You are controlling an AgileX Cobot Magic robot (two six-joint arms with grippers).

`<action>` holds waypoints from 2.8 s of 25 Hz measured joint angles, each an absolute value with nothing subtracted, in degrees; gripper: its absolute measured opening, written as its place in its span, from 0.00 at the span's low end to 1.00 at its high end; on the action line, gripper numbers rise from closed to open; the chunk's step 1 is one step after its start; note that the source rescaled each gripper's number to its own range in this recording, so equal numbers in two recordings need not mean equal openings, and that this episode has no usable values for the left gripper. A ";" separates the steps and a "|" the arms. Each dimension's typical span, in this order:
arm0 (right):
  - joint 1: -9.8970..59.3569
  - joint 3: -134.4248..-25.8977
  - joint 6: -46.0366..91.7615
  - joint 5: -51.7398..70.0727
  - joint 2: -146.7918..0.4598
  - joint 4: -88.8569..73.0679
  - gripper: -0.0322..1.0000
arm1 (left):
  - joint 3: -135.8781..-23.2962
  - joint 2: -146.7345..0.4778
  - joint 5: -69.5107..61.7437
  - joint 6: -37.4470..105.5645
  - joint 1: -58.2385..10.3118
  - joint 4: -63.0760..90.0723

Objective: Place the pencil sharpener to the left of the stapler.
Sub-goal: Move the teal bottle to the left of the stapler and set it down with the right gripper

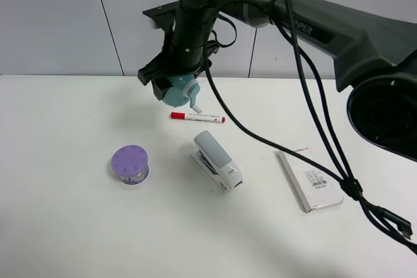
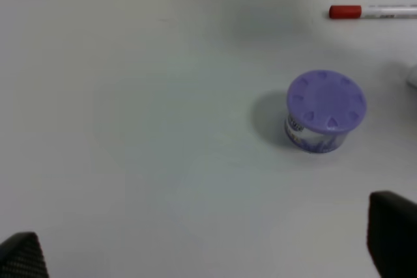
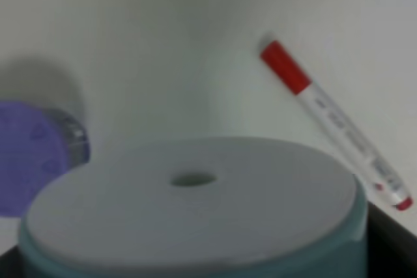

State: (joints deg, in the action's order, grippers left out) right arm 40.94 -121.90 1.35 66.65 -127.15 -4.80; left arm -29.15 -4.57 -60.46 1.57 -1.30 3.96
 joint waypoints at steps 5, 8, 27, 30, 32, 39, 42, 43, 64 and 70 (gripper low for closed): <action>44.94 -121.90 1.17 67.66 -126.63 -4.92 0.03 | -29.15 -4.57 -60.46 1.57 -1.30 3.96; 46.56 -121.90 0.00 68.23 -125.58 -4.87 0.03 | -29.15 -4.57 -60.46 1.57 -1.30 3.96; 48.06 -115.69 -1.08 69.97 -122.97 -4.86 0.03 | -29.15 -4.57 -60.46 1.57 -1.30 3.96; 48.06 -109.31 -1.71 67.98 -119.85 -5.25 0.03 | -29.15 -4.57 -60.46 1.57 -1.30 3.96; 48.06 -105.07 -1.87 65.47 -117.80 -5.88 0.03 | -29.15 -4.57 -60.46 1.57 -1.30 3.96; 48.34 -94.32 -2.38 58.09 -115.52 -7.80 0.03 | -29.15 -4.57 -60.46 1.57 -1.30 3.96; 49.20 -91.25 -2.98 54.76 -115.52 -7.88 0.03 | -29.15 -4.57 -60.46 1.57 -1.30 3.96; 49.39 -90.27 -3.33 53.79 -115.52 -7.88 0.03 | -29.15 -4.57 -60.46 1.57 -1.30 3.96; 50.50 -83.34 -4.01 47.33 -119.59 -5.56 0.03 | -29.15 -4.57 -60.46 1.57 -1.30 3.96; 50.50 -83.34 -3.72 47.70 -119.82 -3.57 0.03 | -29.15 -4.57 -60.46 1.57 -1.30 3.96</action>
